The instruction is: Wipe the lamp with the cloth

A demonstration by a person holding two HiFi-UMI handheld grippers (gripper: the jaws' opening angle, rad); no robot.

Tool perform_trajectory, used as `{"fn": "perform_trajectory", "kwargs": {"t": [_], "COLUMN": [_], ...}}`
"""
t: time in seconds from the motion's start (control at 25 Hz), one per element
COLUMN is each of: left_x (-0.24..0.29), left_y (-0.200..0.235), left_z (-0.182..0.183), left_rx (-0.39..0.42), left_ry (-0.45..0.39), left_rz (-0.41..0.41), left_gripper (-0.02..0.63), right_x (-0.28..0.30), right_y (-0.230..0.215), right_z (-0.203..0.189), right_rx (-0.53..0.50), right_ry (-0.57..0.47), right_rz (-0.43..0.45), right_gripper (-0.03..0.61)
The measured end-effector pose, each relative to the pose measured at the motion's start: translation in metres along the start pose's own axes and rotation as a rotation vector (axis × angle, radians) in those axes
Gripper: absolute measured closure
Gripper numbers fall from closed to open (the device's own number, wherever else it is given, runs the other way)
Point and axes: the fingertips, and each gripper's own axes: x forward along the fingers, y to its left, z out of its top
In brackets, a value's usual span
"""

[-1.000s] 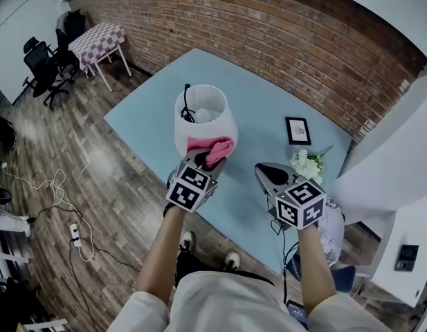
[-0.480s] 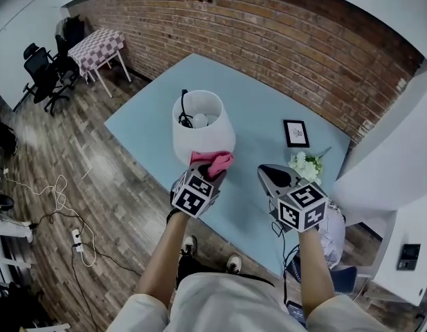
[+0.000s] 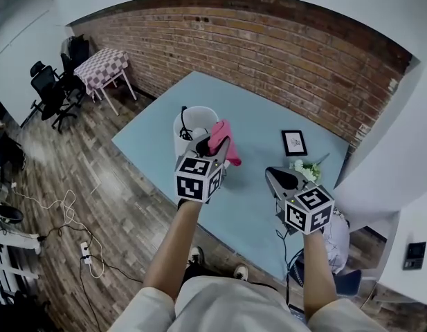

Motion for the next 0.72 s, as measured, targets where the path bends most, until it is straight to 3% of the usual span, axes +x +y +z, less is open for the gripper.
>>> {"fn": "perform_trajectory", "kwargs": {"t": [0.12, 0.2, 0.72], "left_x": [0.011, 0.014, 0.024], "left_y": [0.009, 0.008, -0.003], "left_z": [-0.006, -0.015, -0.050], "left_rx": [-0.036, -0.018, 0.039], "left_ry": [0.034, 0.055, 0.112], "left_rz": [0.089, 0.120, 0.129], "left_gripper": [0.488, 0.488, 0.486], "right_x": [-0.008, -0.013, -0.017], "right_y": [-0.003, -0.006, -0.015], "right_z": [0.003, 0.003, -0.012], "right_rx": [-0.004, -0.004, 0.016], "right_ry": [-0.004, -0.003, 0.022], "right_rz": [-0.009, -0.018, -0.027], "right_gripper": [0.580, 0.580, 0.580]}}
